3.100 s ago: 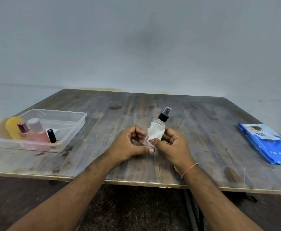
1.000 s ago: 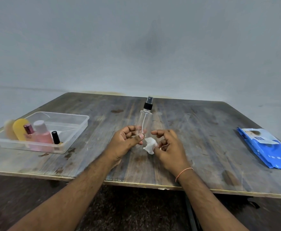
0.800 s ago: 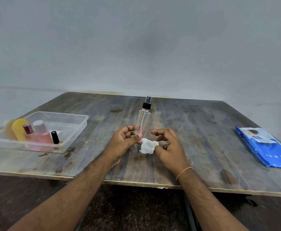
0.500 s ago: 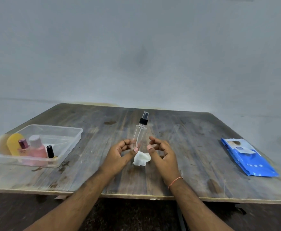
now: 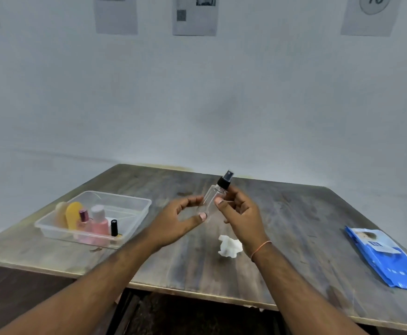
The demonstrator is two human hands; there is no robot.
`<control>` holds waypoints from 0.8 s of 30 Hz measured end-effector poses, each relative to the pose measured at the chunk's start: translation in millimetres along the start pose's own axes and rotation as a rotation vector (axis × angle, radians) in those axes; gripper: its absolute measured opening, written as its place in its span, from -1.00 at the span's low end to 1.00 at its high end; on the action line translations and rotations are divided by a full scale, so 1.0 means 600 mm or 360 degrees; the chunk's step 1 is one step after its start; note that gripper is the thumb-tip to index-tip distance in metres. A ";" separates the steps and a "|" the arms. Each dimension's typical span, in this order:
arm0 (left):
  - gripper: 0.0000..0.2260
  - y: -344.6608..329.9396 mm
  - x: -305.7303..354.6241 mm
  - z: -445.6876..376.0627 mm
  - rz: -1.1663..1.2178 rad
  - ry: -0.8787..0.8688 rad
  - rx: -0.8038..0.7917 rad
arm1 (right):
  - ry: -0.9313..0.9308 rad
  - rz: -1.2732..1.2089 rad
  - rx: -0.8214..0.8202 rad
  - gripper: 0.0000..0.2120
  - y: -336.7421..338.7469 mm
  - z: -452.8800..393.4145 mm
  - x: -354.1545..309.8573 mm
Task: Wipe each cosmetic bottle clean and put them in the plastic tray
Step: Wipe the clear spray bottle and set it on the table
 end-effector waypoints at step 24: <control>-0.76 0.493 0.043 0.060 -0.0904 -0.0160 0.0467 | 0.0199 0.0337 -0.0667 -0.77 -0.505 -0.091 -0.074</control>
Point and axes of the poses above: each hand's wrist, its own z-axis away from the middle knuckle, its own y-axis out of the back of the hand, x = y × z, the point moved 8 cm from there along -z, towards the middle knuckle, and after that the axes turned 2 degrees about y, right-handed, at the moved point
